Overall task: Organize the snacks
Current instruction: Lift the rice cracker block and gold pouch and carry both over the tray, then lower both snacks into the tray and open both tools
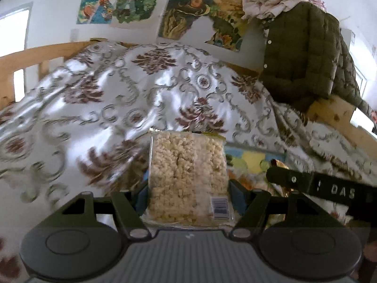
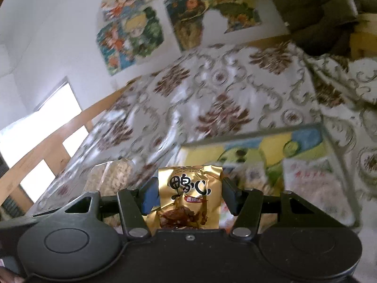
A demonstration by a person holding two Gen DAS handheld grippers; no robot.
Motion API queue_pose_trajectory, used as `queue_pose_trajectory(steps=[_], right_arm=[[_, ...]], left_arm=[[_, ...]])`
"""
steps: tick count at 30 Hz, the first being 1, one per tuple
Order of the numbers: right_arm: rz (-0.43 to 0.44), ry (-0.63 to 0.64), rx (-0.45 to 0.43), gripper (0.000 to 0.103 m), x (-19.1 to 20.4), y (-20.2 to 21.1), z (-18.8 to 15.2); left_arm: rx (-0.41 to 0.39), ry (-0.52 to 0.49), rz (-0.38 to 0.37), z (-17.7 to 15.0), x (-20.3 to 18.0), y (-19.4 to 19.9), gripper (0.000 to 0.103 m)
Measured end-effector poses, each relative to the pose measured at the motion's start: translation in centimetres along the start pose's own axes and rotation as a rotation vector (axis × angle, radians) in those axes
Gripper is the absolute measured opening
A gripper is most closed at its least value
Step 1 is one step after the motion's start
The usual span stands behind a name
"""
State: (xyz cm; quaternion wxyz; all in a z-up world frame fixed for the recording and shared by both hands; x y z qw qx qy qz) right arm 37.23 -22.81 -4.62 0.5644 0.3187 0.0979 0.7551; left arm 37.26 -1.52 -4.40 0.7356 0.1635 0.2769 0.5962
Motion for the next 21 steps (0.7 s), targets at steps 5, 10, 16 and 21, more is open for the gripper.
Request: queue_pose_trajectory(steps=[5, 10, 16, 21], right_arm=[[-0.067, 0.012, -0.045, 0.059, -2.3, -2.6, 2.2], [-0.102, 0.007, -0.039, 0.059, -3.5, -5.8, 2.7], [-0.134, 0.013, 0.029, 0.059, -4.6, -8.4, 1.2], [-0.148, 0.003, 0.048, 0.061, -4.5, -9.3, 0.3]], left_arm=[[0.012, -0.013, -0.014, 2.2, -1.2, -4.8, 0.073], [0.087, -0.041, -0.015, 1.9, -1.6, -9.0, 0.073], [0.161, -0.044, 0.009, 0.5, -1.3, -11.8, 0.073], [0.229, -0.038, 0.022, -0.4, -0.9, -12.9, 0.073]])
Point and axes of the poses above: each gripper's, at about its wrist camera, not at the fingertips, and y roughly against the way its jaws point, x to its left, z to its top, the point moved 3 cm from there along -y, roughly the way its jaws point, and after that the axes turned 5 degrees about x, right-handed, at the moved point
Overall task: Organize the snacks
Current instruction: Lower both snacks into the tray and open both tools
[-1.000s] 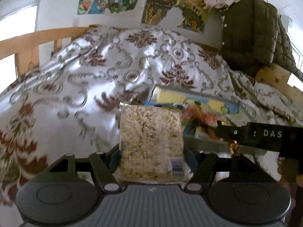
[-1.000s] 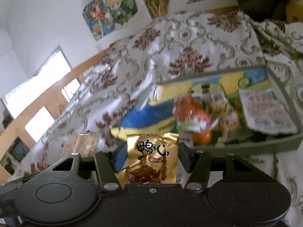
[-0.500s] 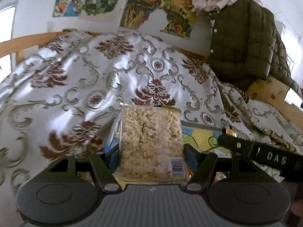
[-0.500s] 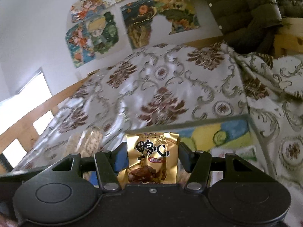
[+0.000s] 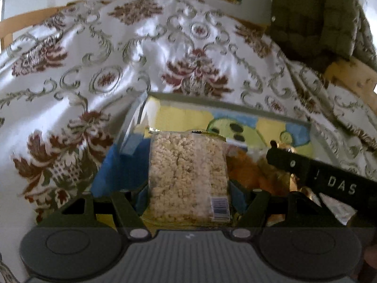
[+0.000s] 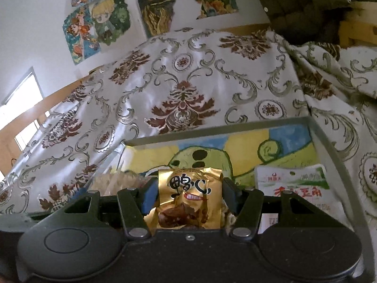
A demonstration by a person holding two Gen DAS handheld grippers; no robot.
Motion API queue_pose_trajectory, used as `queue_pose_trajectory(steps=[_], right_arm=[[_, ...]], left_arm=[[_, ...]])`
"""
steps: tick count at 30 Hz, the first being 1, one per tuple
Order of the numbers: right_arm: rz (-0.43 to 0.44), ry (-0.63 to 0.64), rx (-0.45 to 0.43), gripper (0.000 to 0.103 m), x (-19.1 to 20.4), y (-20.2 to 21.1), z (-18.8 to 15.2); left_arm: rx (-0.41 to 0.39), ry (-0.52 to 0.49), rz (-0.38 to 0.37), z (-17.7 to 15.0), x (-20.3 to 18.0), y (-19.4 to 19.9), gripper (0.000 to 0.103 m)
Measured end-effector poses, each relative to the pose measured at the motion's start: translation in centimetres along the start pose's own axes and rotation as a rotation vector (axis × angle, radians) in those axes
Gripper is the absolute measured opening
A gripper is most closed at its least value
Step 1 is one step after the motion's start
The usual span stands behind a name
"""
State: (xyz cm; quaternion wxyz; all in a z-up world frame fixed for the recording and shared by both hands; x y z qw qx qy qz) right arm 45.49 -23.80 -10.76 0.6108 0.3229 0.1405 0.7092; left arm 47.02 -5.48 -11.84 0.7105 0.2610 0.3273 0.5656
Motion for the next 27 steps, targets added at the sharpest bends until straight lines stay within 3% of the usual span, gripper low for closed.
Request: queue_pose_trajectory(steps=[4, 8, 14, 16, 23, 27], right_arm=[[-0.016, 0.017, 0.006, 0.063, 0.2, -0.2, -0.3], [-0.007, 0.01, -0.003, 0.079, 0.1, 0.7, -0.1], [-0.011, -0.006, -0.049, 0.082, -0.2, 3.5, 1.2], [-0.012, -0.013, -0.072, 0.089, -0.4, 4.8, 1.7], [-0.007, -0.025, -0.15, 0.101, -0.2, 10.8, 3.2], [-0.013, 0.01, -0.18, 0.102, 0.6, 14.0, 3.3]], left_arm=[[0.013, 0.03, 0.008, -0.3, 0.5, -0.3, 0.075], [0.0, 0.035, 0.006, -0.5, 0.6, 0.6, 0.084], [-0.097, 0.023, 0.061, -0.5, 0.0, 4.5, 0.097], [-0.135, 0.041, 0.058, -0.5, 0.1, 6.2, 0.101], [-0.257, 0.097, 0.073, -0.4, 0.0, 12.6, 0.103], [-0.314, 0.11, 0.08, -1.0, -0.1, 16.2, 0.103]])
Point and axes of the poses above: each gripper's, at about its wrist camera, not at the fingertips, and y roughly against the way its jaws point, x to its left, z to its top, the point moved 3 cm from there along -y, roughly the way its jaws point, and after that the axes turned 5 degrees about x, right-handed, at the moved point
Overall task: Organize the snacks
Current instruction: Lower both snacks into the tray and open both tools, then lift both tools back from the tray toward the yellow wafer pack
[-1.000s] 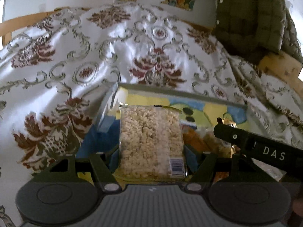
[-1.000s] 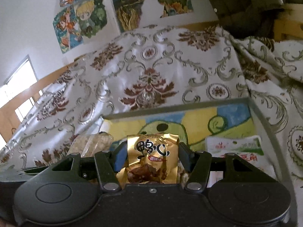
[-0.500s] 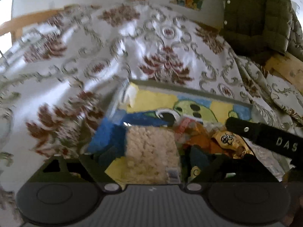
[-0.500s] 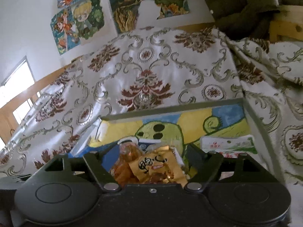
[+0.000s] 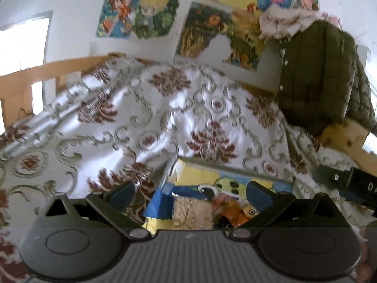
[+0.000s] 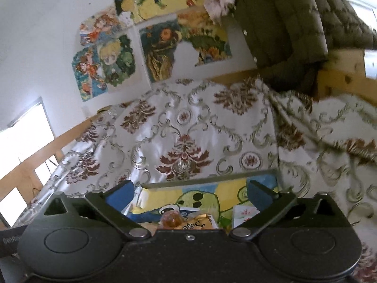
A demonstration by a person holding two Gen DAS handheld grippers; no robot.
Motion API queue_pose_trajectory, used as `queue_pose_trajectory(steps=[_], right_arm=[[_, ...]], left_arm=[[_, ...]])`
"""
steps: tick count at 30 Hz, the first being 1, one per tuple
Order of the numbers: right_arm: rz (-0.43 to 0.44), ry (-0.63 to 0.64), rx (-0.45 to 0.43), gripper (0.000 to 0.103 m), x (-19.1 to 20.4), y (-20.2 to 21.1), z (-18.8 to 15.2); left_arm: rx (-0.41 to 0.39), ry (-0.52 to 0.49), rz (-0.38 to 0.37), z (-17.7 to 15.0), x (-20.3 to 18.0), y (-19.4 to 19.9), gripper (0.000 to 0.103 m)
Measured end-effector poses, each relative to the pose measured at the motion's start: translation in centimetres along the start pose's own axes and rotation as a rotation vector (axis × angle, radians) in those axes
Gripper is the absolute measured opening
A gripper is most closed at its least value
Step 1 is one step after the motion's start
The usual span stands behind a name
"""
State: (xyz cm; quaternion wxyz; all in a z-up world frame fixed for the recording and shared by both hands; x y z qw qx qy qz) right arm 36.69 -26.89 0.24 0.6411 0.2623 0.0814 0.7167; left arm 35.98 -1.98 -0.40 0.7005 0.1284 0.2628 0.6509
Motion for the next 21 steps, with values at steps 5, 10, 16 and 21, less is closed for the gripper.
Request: queue_pose_trajectory(steps=[5, 10, 16, 21], right_arm=[[-0.02, 0.024, -0.032, 0.102, 1.0, 4.0, -0.2], [-0.038, 0.015, -0.017, 0.102, 1.6, 7.5, -1.6], [-0.054, 0.058, -0.018, 0.102, 3.1, 11.7, -4.3], [-0.062, 0.085, -0.017, 0.102, 4.0, 15.0, -7.0]], left_arm=[[-0.073, -0.009, 0.024, -0.2, 0.2, 4.3, 0.103], [-0.098, -0.008, 0.044, -1.6, 0.8, 8.1, 0.103], [-0.089, -0.031, 0.061, -4.0, 1.3, 11.6, 0.103], [-0.088, -0.033, 0.083, -6.3, 1.6, 15.2, 0.103]])
Point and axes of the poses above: each gripper's, at about its wrist camera, not at the fingertips, and y roughly against the way its jaws point, x to its left, z to its top, the point moved 3 cm from there along -y, roughly the way its jaws point, and after that the axes turned 5 degrees about x, right-handed, at the moved point
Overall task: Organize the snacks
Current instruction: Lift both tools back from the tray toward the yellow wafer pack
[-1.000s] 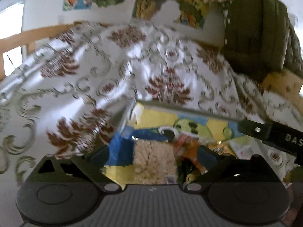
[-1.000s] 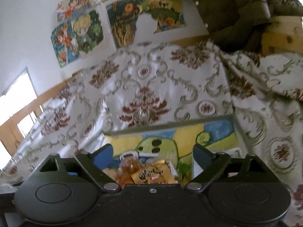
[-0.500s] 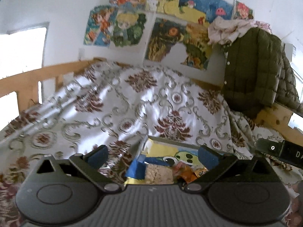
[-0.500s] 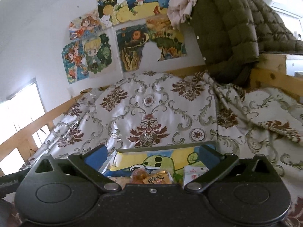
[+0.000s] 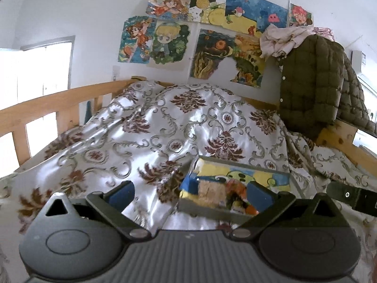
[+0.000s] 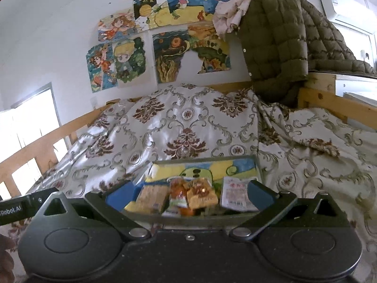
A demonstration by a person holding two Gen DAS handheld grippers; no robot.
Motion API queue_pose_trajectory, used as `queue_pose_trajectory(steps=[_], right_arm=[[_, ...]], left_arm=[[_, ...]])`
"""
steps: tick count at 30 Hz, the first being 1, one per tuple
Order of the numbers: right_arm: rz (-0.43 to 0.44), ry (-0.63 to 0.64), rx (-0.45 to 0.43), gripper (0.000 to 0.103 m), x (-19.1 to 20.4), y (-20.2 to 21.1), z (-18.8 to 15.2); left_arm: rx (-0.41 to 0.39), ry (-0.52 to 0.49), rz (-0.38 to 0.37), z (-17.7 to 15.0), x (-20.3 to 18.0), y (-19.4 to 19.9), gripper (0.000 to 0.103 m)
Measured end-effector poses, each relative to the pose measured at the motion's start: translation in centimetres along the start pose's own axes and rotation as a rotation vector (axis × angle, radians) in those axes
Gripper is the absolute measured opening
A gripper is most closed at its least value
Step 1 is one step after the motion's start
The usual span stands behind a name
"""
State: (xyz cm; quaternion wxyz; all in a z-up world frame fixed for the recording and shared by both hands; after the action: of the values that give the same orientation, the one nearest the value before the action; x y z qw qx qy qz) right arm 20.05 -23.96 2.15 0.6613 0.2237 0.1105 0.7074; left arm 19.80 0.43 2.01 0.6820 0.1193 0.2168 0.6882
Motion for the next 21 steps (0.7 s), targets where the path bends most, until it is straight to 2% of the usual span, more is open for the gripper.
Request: queue_pose_trajectory(steps=[9, 16, 21], right_arm=[[-0.011, 0.018, 0.05, 0.102, 0.8, 5.0, -5.2], [-0.04, -0.004, 0.094, 0.102, 0.5, 7.6, -8.2], [-0.035, 0.002, 0.155, 0.102, 0.8, 8.7, -9.9]], left_arm=[[0.043, -0.072, 0.092, -3.9, 1.0, 5.4, 0.103], [0.073, -0.077, 0.111, -6.4, 1.8, 8.1, 0.103], [0.061, -0.083, 0.139, -8.2, 2.1, 9.4, 0.103]])
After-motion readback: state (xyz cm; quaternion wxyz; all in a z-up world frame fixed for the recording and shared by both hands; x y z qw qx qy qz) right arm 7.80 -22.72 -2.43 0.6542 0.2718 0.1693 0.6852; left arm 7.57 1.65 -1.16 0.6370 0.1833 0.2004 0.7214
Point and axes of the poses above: each gripper's, at about its wrist camera, not at the fingertips, and y roughly against the way its jaws point, x to its left, z to its top, the point moved 3 cm from there along -y, roughly the way its jaws point, and after that the axes turned 5 degrees about x, right-handed, at the moved point
